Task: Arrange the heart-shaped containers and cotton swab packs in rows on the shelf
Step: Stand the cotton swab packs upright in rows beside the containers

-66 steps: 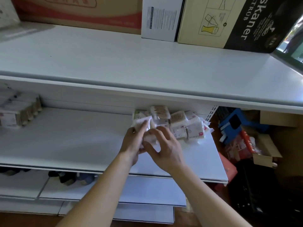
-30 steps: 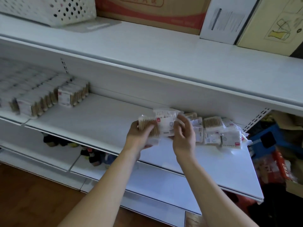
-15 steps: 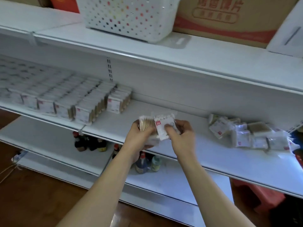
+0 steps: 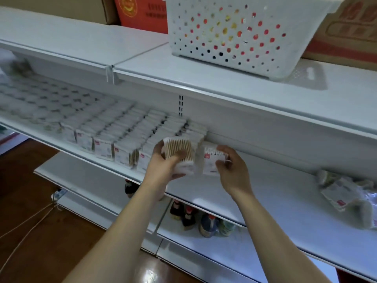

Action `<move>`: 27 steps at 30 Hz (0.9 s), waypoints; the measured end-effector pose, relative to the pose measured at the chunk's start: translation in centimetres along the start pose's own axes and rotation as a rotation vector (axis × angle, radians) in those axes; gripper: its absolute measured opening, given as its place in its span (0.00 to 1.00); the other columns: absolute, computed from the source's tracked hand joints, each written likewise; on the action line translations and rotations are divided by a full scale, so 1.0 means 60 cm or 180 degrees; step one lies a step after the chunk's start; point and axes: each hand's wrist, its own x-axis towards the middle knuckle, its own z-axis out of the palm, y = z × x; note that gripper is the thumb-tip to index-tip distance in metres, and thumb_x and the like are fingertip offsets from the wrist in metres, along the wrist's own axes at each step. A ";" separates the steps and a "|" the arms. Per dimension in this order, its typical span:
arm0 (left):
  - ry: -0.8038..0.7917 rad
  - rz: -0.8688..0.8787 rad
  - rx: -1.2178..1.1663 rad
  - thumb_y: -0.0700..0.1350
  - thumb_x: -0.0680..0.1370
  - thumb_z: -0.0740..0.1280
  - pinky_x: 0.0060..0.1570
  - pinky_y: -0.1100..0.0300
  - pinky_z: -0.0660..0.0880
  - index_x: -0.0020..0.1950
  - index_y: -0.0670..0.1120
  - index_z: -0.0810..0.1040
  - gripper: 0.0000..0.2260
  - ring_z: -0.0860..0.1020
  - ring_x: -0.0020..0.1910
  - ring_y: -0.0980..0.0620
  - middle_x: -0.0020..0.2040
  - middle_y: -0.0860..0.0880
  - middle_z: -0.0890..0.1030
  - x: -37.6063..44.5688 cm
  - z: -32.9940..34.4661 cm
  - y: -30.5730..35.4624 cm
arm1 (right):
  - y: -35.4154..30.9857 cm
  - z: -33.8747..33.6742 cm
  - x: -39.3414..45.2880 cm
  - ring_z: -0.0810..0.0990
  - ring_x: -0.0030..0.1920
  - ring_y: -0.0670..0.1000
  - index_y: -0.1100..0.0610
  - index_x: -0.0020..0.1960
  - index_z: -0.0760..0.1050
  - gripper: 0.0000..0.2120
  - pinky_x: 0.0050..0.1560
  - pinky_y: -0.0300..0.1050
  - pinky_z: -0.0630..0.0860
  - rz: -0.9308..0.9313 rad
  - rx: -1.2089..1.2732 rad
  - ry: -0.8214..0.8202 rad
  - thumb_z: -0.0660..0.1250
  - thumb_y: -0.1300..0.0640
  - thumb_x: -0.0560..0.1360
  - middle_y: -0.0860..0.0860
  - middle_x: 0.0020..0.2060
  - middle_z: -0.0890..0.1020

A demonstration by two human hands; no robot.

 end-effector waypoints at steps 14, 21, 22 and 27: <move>-0.0560 -0.0154 -0.0217 0.42 0.76 0.73 0.47 0.41 0.82 0.65 0.46 0.77 0.17 0.85 0.50 0.40 0.56 0.44 0.84 0.131 -0.158 0.065 | 0.014 0.210 0.046 0.78 0.44 0.48 0.45 0.64 0.76 0.15 0.48 0.41 0.74 -0.0101 -0.0671 0.0643 0.68 0.56 0.79 0.48 0.48 0.79; -0.0870 -0.0256 -0.0035 0.41 0.76 0.73 0.38 0.52 0.82 0.63 0.48 0.78 0.16 0.85 0.46 0.48 0.55 0.47 0.84 0.155 -0.188 0.074 | 0.035 0.239 0.057 0.74 0.57 0.55 0.53 0.61 0.80 0.14 0.52 0.48 0.77 -0.0488 -0.1555 0.1018 0.72 0.59 0.75 0.55 0.58 0.74; -0.0924 -0.0289 -0.0029 0.41 0.76 0.73 0.40 0.50 0.82 0.63 0.48 0.78 0.17 0.85 0.48 0.47 0.56 0.46 0.84 0.157 -0.189 0.073 | 0.033 0.240 0.061 0.73 0.59 0.56 0.53 0.60 0.80 0.14 0.52 0.50 0.76 -0.0491 -0.1682 0.1062 0.72 0.58 0.75 0.56 0.59 0.73; -0.0987 -0.0323 -0.0031 0.43 0.75 0.74 0.40 0.51 0.82 0.64 0.49 0.77 0.18 0.84 0.52 0.44 0.59 0.45 0.82 0.166 -0.178 0.074 | 0.017 0.242 0.060 0.72 0.63 0.62 0.53 0.63 0.80 0.16 0.53 0.55 0.78 -0.0404 -0.1992 0.0961 0.72 0.58 0.75 0.59 0.65 0.72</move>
